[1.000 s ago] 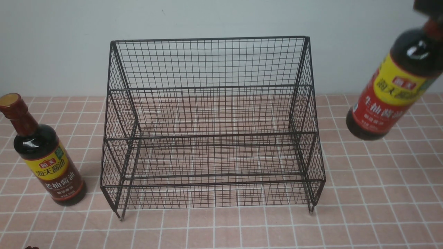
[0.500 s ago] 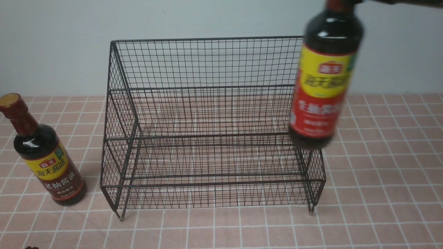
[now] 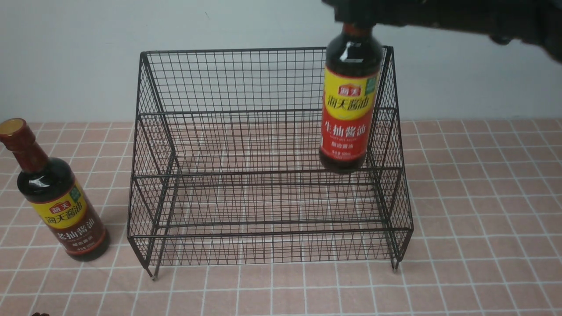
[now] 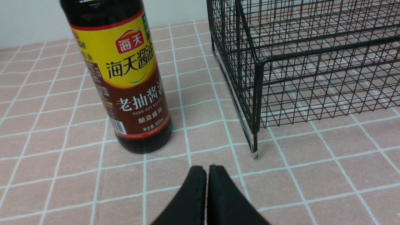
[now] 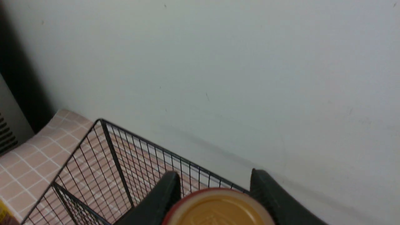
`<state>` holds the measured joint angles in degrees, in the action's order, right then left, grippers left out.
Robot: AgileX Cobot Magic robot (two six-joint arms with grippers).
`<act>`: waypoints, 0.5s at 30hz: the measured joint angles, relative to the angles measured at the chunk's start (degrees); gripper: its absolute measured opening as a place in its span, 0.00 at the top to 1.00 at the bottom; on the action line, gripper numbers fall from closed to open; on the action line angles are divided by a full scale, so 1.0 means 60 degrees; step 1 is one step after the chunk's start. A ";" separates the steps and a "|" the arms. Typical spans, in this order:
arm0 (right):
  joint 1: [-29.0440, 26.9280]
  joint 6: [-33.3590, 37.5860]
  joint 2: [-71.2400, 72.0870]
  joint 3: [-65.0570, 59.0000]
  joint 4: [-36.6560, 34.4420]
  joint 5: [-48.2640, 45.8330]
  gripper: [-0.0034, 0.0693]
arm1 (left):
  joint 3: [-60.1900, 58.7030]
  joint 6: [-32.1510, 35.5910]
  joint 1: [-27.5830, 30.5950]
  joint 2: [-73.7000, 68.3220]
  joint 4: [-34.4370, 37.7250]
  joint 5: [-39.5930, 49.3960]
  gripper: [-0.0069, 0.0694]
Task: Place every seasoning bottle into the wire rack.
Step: Use the right arm to put the condiment bottle back on the shelf
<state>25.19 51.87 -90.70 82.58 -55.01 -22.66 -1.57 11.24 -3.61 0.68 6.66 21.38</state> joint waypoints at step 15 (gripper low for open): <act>0.0000 0.0042 -0.1146 0.0003 0.0348 -0.2210 0.58 | 0.0000 0.0000 0.0000 0.0000 0.0000 0.0000 0.92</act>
<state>25.19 52.13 -97.58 82.59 -52.92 -35.92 -1.57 11.24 -3.61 0.68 6.66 21.38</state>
